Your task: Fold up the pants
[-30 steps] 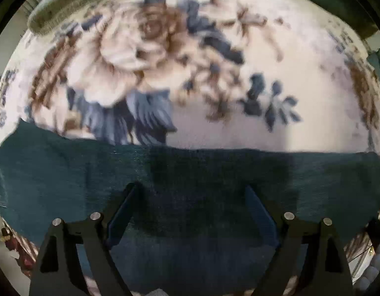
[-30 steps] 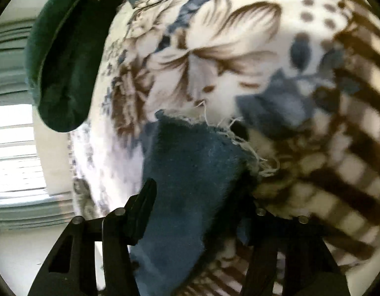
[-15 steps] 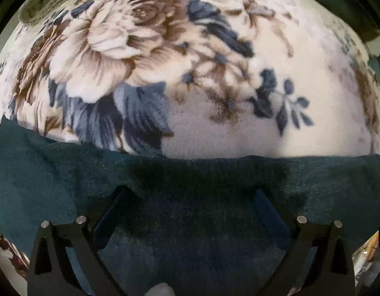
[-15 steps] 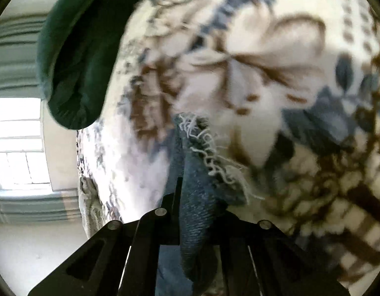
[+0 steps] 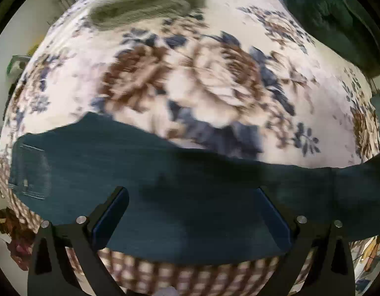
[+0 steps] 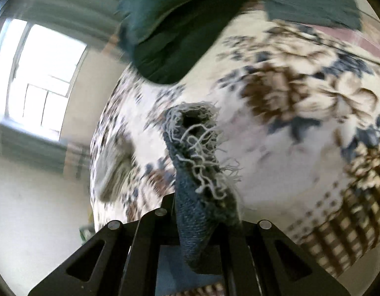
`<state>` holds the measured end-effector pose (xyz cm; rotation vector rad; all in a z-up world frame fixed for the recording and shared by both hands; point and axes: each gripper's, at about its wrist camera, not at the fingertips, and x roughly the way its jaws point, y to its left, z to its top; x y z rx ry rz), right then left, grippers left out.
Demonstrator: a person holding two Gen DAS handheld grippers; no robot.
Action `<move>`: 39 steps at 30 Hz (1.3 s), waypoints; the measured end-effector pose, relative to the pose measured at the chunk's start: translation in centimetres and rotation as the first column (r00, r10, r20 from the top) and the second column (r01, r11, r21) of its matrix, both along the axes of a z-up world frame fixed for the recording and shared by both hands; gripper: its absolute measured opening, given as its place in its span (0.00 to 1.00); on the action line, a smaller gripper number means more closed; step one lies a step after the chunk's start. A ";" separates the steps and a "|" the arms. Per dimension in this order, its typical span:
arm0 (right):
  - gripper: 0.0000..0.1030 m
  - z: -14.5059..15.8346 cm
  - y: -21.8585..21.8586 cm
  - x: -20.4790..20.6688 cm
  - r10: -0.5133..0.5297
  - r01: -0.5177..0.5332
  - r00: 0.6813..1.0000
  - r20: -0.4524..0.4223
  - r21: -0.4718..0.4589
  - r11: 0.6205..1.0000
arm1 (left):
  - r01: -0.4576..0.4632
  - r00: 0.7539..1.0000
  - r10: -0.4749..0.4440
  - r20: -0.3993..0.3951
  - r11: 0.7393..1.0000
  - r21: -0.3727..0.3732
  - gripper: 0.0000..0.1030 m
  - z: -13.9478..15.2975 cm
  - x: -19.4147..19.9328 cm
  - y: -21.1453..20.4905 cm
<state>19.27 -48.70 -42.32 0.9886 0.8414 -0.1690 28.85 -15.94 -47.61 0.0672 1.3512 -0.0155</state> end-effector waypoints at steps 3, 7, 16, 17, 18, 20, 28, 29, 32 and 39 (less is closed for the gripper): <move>0.07 1.3 5.3 1.1 0.073 -0.073 0.997 -0.009 -0.066 0.995 | -0.010 1.000 0.010 0.015 1.000 0.002 1.00 1.0 -0.7 3.3; 0.07 0.7 12.5 2.4 0.145 -0.150 0.988 -0.053 -0.106 0.983 | -0.042 0.999 0.042 0.012 0.999 -0.004 1.00 1.1 -0.9 7.9; 0.07 -7.9 28.7 4.7 0.287 -0.343 0.921 -0.264 -0.196 0.919 | -0.145 0.989 0.146 -0.001 0.989 0.027 1.00 0.4 -3.1 20.0; 0.07 -9.1 30.1 4.9 0.296 -0.361 0.910 -0.289 -0.203 0.910 | -0.166 0.986 0.166 -0.006 0.986 0.031 1.00 0.2 -3.4 21.6; 0.07 -10.2 31.5 5.3 0.310 -0.384 0.897 -0.314 -0.210 0.899 | -0.179 0.984 0.180 -0.011 0.983 0.036 1.00 -0.1 -3.8 22.8; 0.14 -12.6 34.4 6.2 0.342 -0.450 0.852 -0.397 -0.221 0.865 | -0.198 0.980 0.199 -0.017 0.979 0.041 1.00 -0.6 -4.3 24.4; 0.55 -12.0 38.4 7.1 0.455 -0.521 0.811 -0.367 -0.101 0.848 | -0.306 0.950 0.308 -0.043 0.951 0.034 1.00 -1.7 -5.8 29.7; 0.57 -11.3 37.9 7.0 0.437 -0.508 0.822 -0.366 -0.123 0.853 | -0.319 0.946 0.320 -0.045 0.947 0.030 1.00 -1.7 -5.9 30.1; 0.63 -9.8 36.7 6.5 0.399 -0.495 0.827 -0.396 -0.177 0.851 | -0.354 0.934 0.355 -0.048 0.935 0.016 1.00 -1.9 -5.9 31.0; 0.64 -14.0 40.9 8.7 0.452 -0.645 0.680 -0.578 -0.178 0.743 | -0.476 0.877 0.475 -0.065 0.880 0.005 1.00 -3.5 -6.4 34.5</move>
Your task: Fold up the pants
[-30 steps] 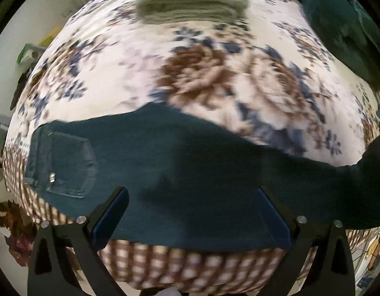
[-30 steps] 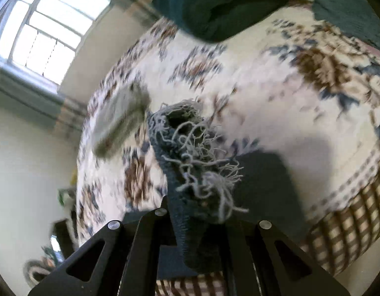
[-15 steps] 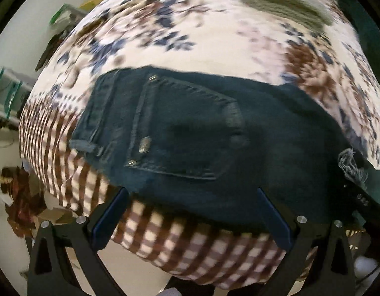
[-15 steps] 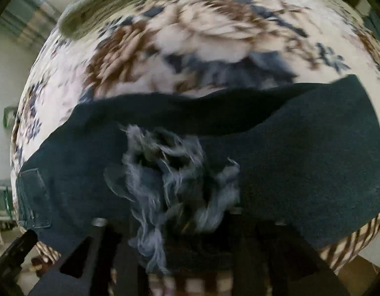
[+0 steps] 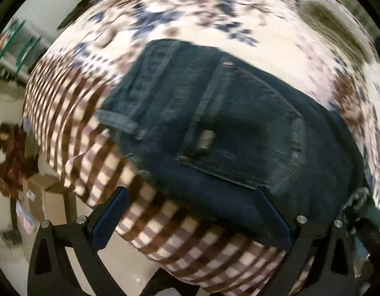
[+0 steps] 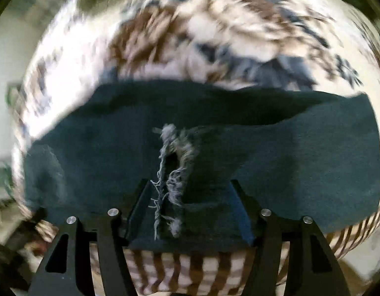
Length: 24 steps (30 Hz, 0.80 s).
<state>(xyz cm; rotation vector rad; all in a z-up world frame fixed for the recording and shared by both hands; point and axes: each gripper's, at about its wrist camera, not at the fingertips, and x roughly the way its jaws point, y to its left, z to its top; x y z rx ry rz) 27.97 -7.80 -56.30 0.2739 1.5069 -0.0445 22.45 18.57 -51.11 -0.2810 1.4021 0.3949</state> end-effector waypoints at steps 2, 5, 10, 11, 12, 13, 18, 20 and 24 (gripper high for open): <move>0.50 -1.9 1.2 0.6 0.044 -0.047 0.998 -0.041 -0.098 0.994 | -0.072 0.997 0.072 0.013 0.997 -0.023 1.00 -0.2 -0.6 1.9; 0.13 -1.9 0.8 0.7 -0.021 0.019 1.000 -0.011 -0.189 0.982 | -0.184 0.981 0.188 0.039 0.979 -0.090 1.00 -0.5 -1.8 4.8; 0.13 -0.6 2.0 0.1 0.051 -0.050 0.999 0.003 -0.169 0.984 | -0.373 0.913 0.404 0.064 0.886 -0.275 1.00 -2.5 -3.4 9.5; 0.17 -0.9 1.8 0.0 0.058 -0.061 0.998 -0.022 -0.152 0.986 | -0.406 0.886 0.456 0.087 0.851 -0.332 1.00 -3.1 -3.6 10.5; 0.25 -1.0 1.2 0.0 0.038 -0.040 0.999 -0.026 -0.108 0.993 | -0.423 0.867 0.489 0.102 0.827 -0.371 0.99 -3.5 -3.7 11.1; 0.29 -1.0 0.7 0.0 0.015 -0.017 0.999 -0.031 -0.065 0.998 | -0.437 0.840 0.528 0.121 0.792 -0.426 0.94 -4.0 -3.8 11.8; 0.56 -0.1 -1.8 0.4 -0.019 0.021 0.998 -0.053 0.028 0.999 | -0.456 0.786 0.596 0.165 0.738 -0.499 0.44 -5.0 -2.9 13.3; 0.56 0.5 -2.7 0.5 -0.017 0.017 0.999 -0.045 0.017 1.000 | -0.446 0.768 0.611 0.191 0.724 -0.526 0.39 -5.4 -3.1 13.2; 0.60 1.1 -4.4 0.1 -0.035 0.037 0.998 -0.052 0.027 0.999 | -0.414 0.764 0.608 0.215 0.718 -0.560 0.63 -6.7 -3.1 13.0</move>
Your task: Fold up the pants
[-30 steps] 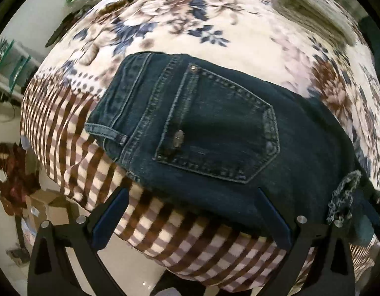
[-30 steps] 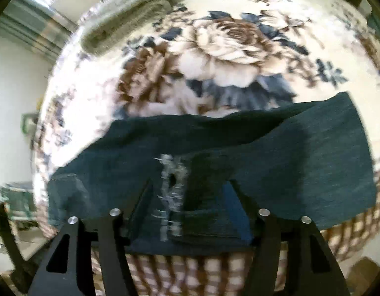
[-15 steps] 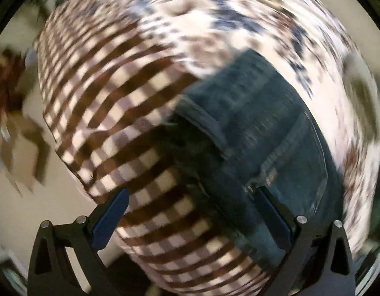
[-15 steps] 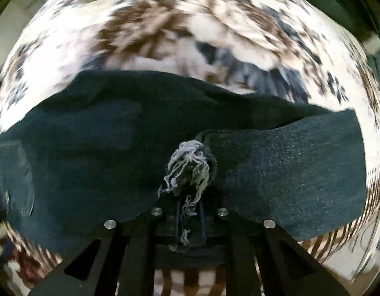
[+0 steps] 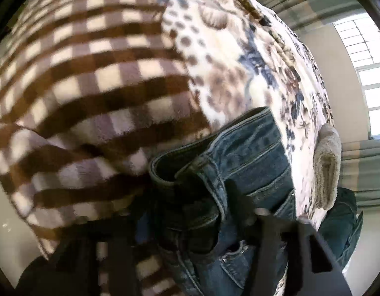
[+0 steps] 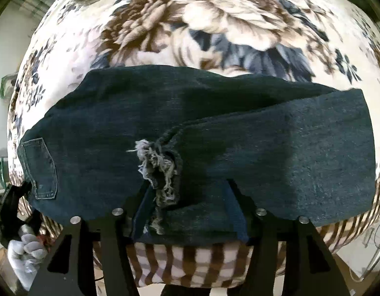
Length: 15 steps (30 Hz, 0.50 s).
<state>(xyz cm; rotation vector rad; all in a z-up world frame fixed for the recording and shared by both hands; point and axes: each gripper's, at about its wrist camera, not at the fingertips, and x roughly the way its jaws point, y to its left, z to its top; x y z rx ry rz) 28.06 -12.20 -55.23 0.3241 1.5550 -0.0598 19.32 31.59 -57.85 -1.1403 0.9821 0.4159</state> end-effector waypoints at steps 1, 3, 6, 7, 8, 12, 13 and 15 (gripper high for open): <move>0.61 0.0 -0.5 0.0 -0.012 0.012 1.000 -0.004 0.015 1.000 | -0.001 1.000 0.001 0.019 1.000 -0.009 0.67 -0.3 0.1 0.0; 0.66 0.2 -0.9 -0.4 -0.026 0.026 1.000 -0.010 0.013 1.000 | -0.013 1.000 0.013 0.028 1.000 -0.010 0.66 -0.3 0.0 0.0; 0.69 0.0 -1.1 -1.5 -0.036 0.037 0.999 -0.002 0.012 0.999 | -0.021 0.998 0.020 0.053 1.000 0.015 0.36 1.1 0.4 -0.3; 0.70 0.0 -1.3 -1.6 -0.041 0.041 0.999 0.002 0.014 0.999 | -0.013 0.998 0.011 0.067 0.999 0.030 0.31 1.8 0.4 -0.5; 0.73 0.4 -2.5 -2.5 -0.051 0.051 0.999 0.006 0.018 0.999 | -0.001 0.997 -0.004 0.079 0.998 0.060 0.29 2.7 0.5 -0.8; 0.92 1.3 -4.8 -3.8 -0.077 0.076 0.996 0.039 0.031 0.997 | 0.062 0.987 -0.089 0.137 0.980 0.188 0.28 7.8 0.6 -3.0; 0.92 1.8 -5.4 -4.4 -0.077 0.076 0.996 0.047 0.028 0.997 | 0.080 0.982 -0.115 0.153 0.973 0.218 0.27 9.3 0.6 -3.8; 0.93 2.4 -6.7 -5.1 -0.073 0.071 0.995 0.061 0.033 0.997 | 0.114 0.970 -0.166 0.177 0.955 0.274 0.27 11.9 0.8 -5.6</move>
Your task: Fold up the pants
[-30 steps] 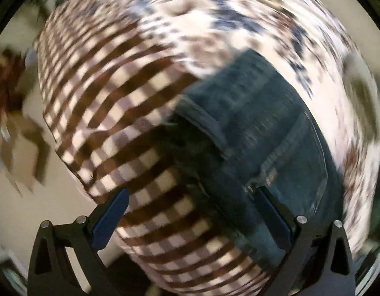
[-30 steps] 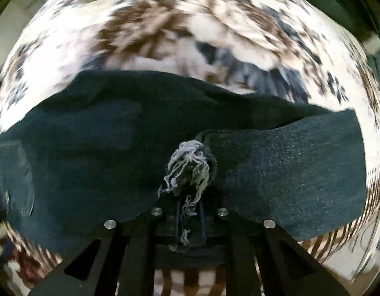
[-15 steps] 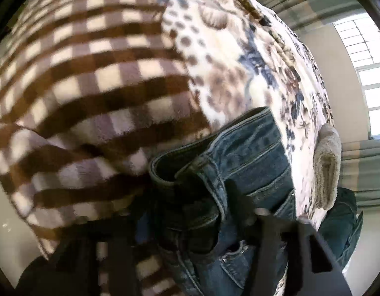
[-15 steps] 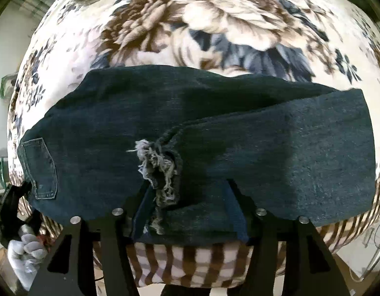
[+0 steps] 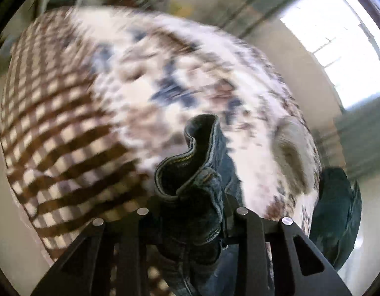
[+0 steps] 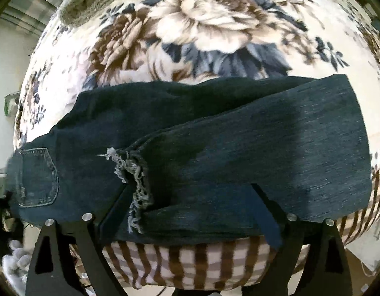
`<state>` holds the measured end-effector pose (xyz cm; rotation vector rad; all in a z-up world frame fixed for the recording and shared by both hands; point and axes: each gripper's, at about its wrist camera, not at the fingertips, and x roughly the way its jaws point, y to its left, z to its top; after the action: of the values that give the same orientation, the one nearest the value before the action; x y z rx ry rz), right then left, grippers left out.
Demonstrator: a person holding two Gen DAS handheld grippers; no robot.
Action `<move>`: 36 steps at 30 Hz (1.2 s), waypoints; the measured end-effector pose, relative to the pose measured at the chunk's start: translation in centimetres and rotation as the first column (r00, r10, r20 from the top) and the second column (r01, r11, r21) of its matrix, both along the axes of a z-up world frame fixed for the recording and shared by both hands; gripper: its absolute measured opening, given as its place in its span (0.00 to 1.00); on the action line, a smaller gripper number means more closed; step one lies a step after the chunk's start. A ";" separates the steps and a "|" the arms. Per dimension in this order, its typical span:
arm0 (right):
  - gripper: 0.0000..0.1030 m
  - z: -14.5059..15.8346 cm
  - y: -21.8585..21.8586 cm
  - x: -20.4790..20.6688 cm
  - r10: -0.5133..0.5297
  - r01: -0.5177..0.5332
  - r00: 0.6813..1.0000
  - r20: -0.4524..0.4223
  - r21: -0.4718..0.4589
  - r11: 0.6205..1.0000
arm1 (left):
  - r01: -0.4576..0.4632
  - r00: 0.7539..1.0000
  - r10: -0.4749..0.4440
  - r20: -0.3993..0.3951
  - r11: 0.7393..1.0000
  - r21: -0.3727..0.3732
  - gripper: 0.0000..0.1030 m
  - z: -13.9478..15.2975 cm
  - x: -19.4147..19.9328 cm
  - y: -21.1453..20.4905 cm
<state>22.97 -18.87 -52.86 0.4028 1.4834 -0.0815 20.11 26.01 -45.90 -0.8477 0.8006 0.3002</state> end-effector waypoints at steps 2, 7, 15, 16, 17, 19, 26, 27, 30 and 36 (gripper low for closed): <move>0.93 0.4 -1.2 -0.5 0.001 -0.001 1.000 0.009 0.005 1.000 | 0.049 0.998 -0.051 0.035 0.997 0.053 0.27 2.9 0.1 -2.3; 0.93 2.0 -4.9 -1.6 -0.032 0.030 0.999 0.039 0.039 0.999 | 0.171 0.978 -0.186 0.095 0.974 0.148 0.27 9.5 0.1 -10.5; 0.93 4.1 -15.2 -4.3 -0.093 0.092 0.994 0.058 0.023 0.995 | 0.402 0.905 -0.420 0.064 0.896 0.189 0.27 12.2 0.6 -26.9; 0.93 4.2 -17.2 -5.0 -0.113 0.112 0.992 0.057 0.019 0.994 | 0.429 0.894 -0.445 0.053 0.885 0.181 0.27 11.8 0.6 -28.7; 0.93 4.1 -18.5 -5.3 -0.129 0.128 0.990 0.055 0.017 0.992 | 0.451 0.884 -0.465 0.044 0.875 0.177 0.27 11.4 0.6 -30.1; 0.93 3.9 -21.7 -6.3 -0.165 0.164 0.985 0.046 0.011 0.986 | 0.510 0.854 -0.520 0.016 0.843 0.171 0.27 10.2 0.6 -34.0; 0.93 2.1 -30.3 -9.1 -0.280 0.280 0.960 0.011 0.001 0.960 | 0.693 0.721 -0.683 -0.117 0.707 0.144 0.27 3.7 0.6 -45.9; 0.93 1.9 -31.1 -9.5 -0.289 0.289 0.957 0.007 -0.002 0.957 | 0.721 0.693 -0.702 -0.164 0.678 0.142 0.27 2.0 0.6 -47.5; 0.93 1.5 -33.1 -10.2 -0.308 0.308 0.951 0.001 -0.003 0.951 | 0.758 0.647 -0.714 -0.267 0.639 0.126 0.29 -1.4 0.8 -49.7; 0.93 1.7 -35.0 -11.0 -0.317 0.317 0.948 0.002 0.020 0.948 | 0.786 0.608 -0.715 -0.346 0.605 0.130 0.40 -2.0 1.2 -51.7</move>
<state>11.92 -53.83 -51.16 0.6554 1.4039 -0.3217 21.32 -25.70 -47.89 -0.1370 1.2699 -0.2589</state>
